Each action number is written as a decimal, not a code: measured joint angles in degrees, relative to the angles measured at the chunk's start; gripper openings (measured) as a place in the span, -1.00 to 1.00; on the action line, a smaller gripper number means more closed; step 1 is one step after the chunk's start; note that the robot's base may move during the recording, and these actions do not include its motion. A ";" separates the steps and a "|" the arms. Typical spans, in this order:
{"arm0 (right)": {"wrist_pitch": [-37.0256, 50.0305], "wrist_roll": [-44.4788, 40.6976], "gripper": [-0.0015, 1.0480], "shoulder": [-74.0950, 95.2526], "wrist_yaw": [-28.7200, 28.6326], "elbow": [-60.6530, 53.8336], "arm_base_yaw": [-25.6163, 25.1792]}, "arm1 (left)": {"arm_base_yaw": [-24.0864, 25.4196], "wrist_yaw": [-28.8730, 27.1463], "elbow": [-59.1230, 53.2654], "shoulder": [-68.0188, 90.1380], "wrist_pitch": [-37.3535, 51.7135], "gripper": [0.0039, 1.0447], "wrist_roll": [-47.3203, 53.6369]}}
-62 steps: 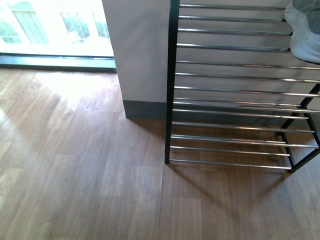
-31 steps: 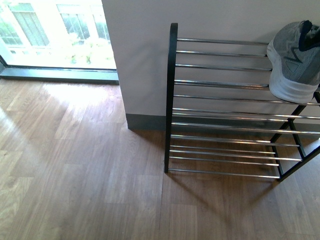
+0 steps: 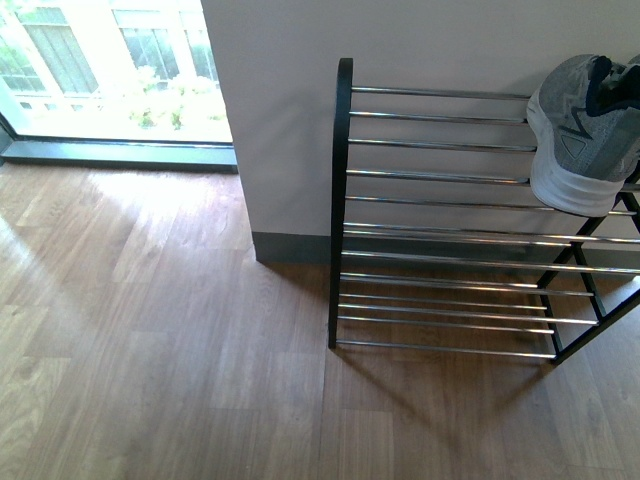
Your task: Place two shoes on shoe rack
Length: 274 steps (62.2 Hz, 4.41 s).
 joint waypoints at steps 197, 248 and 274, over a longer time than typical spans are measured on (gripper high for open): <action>10.91 -0.48 0.82 -43.56 -35.15 -29.94 -32.41 | 0.00 0.02 0.00 0.00 0.00 -0.97 0.00; 7.80 -9.77 -0.97 -66.31 0.98 -45.44 -16.81 | 0.00 0.00 0.00 0.00 0.00 -0.97 0.00; 2.73 -9.77 -0.97 -75.41 1.36 -48.04 -16.72 | 0.00 0.00 0.00 0.00 0.00 -0.97 0.00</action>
